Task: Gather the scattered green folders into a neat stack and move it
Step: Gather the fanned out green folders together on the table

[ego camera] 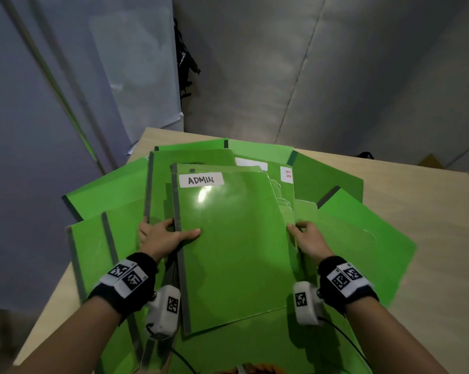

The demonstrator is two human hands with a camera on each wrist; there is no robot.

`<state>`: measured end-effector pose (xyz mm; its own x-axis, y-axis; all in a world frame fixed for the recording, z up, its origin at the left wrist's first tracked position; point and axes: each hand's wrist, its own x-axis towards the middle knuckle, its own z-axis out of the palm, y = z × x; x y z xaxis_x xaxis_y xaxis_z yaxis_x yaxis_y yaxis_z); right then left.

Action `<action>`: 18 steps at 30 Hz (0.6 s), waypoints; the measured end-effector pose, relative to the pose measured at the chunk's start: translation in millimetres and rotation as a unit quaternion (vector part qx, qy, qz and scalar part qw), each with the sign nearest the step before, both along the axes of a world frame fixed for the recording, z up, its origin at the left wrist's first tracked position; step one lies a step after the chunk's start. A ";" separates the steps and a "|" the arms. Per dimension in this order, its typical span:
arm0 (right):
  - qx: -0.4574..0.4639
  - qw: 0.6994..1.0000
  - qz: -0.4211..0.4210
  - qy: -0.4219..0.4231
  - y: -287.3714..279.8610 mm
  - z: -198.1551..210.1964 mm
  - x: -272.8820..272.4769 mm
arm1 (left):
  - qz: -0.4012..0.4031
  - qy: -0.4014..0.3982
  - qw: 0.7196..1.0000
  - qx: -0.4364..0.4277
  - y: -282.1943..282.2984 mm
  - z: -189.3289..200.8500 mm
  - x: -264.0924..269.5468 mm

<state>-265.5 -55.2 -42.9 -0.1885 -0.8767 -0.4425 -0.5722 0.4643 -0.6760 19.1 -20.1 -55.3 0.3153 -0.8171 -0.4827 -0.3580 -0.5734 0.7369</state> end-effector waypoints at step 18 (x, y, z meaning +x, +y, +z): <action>0.021 0.990 -0.055 -0.128 -14.6 7.3 25.8 | -0.033 0.072 0.997 -0.005 -1.2 10.2 12.9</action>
<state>-239.7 -69.8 -35.6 -0.1581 -0.8371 -0.5237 -0.3292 0.5447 -0.7713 32.0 -21.4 -45.1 0.1886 -0.8391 -0.5102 -0.2844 -0.5440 0.7895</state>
